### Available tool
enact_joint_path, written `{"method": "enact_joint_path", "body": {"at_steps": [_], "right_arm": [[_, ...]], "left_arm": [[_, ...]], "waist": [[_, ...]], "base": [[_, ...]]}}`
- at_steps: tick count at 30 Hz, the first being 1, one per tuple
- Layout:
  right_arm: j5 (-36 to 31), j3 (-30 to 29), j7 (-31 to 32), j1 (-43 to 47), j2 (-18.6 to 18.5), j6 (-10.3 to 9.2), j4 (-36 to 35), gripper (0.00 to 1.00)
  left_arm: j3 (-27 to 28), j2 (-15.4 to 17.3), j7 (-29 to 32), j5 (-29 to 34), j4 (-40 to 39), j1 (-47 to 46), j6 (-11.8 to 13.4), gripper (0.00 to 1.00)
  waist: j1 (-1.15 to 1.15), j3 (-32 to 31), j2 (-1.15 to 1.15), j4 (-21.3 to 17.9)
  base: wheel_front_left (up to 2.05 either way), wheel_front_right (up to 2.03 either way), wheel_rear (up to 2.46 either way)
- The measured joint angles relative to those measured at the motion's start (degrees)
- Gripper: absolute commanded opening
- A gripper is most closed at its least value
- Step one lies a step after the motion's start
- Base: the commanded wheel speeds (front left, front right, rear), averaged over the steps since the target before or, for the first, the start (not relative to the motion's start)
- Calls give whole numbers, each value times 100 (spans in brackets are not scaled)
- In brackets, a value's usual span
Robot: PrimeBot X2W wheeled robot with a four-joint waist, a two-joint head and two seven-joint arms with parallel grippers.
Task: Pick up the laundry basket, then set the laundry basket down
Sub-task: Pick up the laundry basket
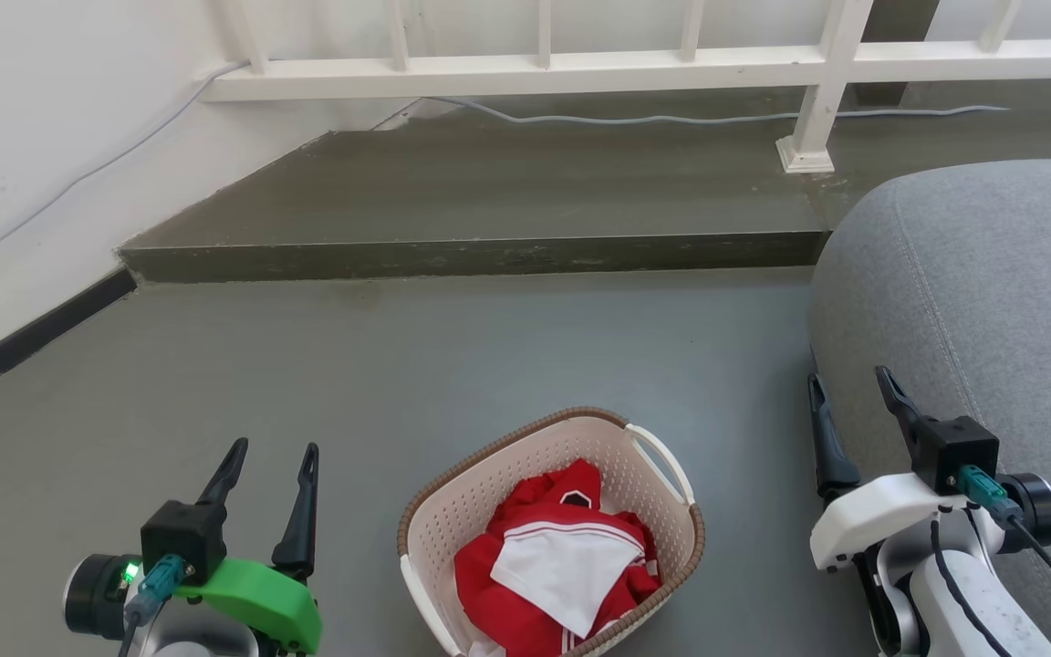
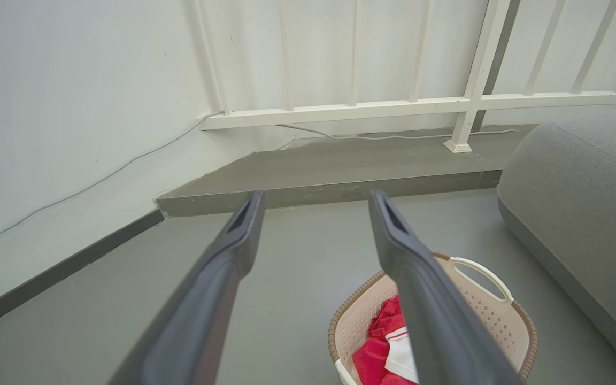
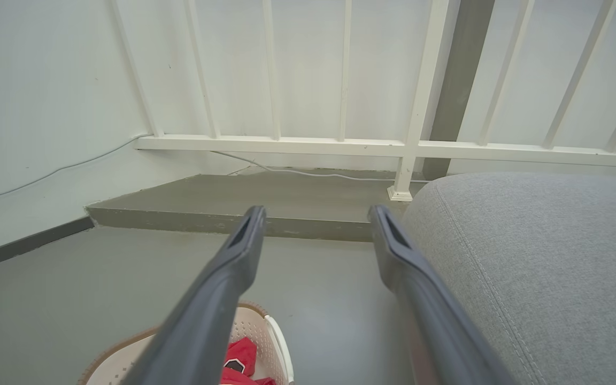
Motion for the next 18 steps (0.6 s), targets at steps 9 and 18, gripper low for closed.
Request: {"method": "enact_joint_path", "body": {"at_steps": [9, 18], "right_arm": [[0, -48, -1, 4, 13, 0, -48, 100], [-32, -105, -8, -161, 38, 0, -379, 100]], "left_arm": [[11, -2, -1, -1, -55, -4, 16, 100], [8, -5, 1, -3, -154, -207, 9, 100]], "waist": [[0, 129, 0, 13], [0, 641, 0, 4]], "base": [[0, 0, 0], [0, 0, 0]]}}
